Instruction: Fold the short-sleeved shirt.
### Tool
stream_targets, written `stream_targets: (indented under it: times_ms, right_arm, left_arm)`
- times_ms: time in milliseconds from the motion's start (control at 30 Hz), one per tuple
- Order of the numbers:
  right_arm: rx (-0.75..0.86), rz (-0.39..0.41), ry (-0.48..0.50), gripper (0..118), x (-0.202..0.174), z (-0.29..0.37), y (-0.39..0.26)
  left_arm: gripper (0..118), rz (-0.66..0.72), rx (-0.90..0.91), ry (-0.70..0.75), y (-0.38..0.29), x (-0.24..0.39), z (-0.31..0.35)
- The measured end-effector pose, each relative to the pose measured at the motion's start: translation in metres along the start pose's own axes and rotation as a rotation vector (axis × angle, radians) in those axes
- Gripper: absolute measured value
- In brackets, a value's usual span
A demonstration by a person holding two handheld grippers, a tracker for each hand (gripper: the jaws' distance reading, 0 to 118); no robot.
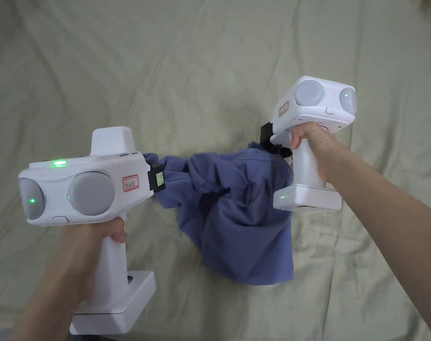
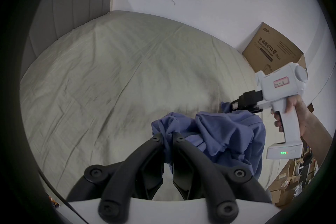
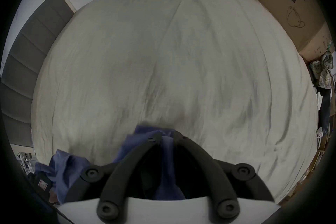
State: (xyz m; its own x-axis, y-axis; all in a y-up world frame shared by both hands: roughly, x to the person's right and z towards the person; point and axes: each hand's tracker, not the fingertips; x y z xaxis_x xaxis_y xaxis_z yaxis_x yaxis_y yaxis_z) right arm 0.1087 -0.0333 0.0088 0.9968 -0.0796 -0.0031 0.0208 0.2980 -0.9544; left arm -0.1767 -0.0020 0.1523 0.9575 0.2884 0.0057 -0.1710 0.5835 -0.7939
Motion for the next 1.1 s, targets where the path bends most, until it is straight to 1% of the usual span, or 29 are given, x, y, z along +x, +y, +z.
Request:
stream_targets:
  times_ms: [33, 100, 133, 233, 367, 433, 500, 567, 633, 700, 767, 833, 867, 967, 1100]
  right_arm:
    - [0.015, -0.001, 0.000, 8, 0.001, 0.006, -0.002]
    - [0.055, 0.020, 0.040, 8, 0.009, 0.028, -0.004]
    - [0.092, 0.012, 0.059, 8, 0.014, 0.044, -0.006]
    - [0.206, -0.036, 0.142, 8, 0.039, 0.104, -0.016]
    - [0.373, -0.035, 0.229, 8, 0.076, 0.199, -0.046]
    - [0.441, -0.036, 0.206, 8, 0.092, 0.242, -0.065]
    - [0.523, -0.041, 0.182, 8, 0.111, 0.285, -0.085]
    - [0.607, -0.075, 0.177, 8, 0.130, 0.324, -0.104]
    - [0.682, -0.123, 0.179, 8, 0.146, 0.358, -0.120]
    - [0.753, -0.173, 0.206, 8, 0.160, 0.390, -0.136]
    - [0.805, -0.212, 0.271, 8, 0.166, 0.414, -0.150]
    - [0.850, -0.229, 0.342, 8, 0.170, 0.434, -0.162]
    - [0.870, -0.234, 0.359, 8, 0.171, 0.442, -0.168]
    - [0.904, -0.207, 0.344, 8, 0.169, 0.462, -0.179]
    - [0.921, -0.188, 0.338, 8, 0.166, 0.477, -0.183]
  left_arm:
    - [4, 0.003, 0.001, 0.006, 0.000, 0.000, -0.001]
    - [4, 0.006, 0.004, 0.019, 0.002, -0.002, -0.001]
    - [4, 0.014, 0.008, 0.022, 0.003, -0.002, 0.001]
    - [4, 0.065, 0.051, 0.015, 0.014, -0.006, 0.016]
    - [4, 0.084, 0.163, 0.008, 0.039, -0.012, 0.062]
    - [4, 0.077, 0.233, 0.019, 0.055, -0.014, 0.085]
    - [4, 0.107, 0.299, -0.010, 0.070, -0.017, 0.113]
    - [4, 0.140, 0.371, -0.022, 0.083, -0.023, 0.143]
    - [4, 0.137, 0.444, -0.037, 0.095, -0.022, 0.172]
    - [4, 0.140, 0.505, -0.074, 0.106, -0.020, 0.202]
    - [4, 0.150, 0.547, -0.130, 0.115, -0.017, 0.228]
    - [4, 0.143, 0.580, -0.159, 0.125, -0.014, 0.248]
    - [4, 0.127, 0.600, -0.154, 0.127, -0.011, 0.258]
    - [4, 0.074, 0.644, -0.147, 0.126, 0.005, 0.280]
    - [4, 0.058, 0.659, -0.153, 0.134, 0.008, 0.295]
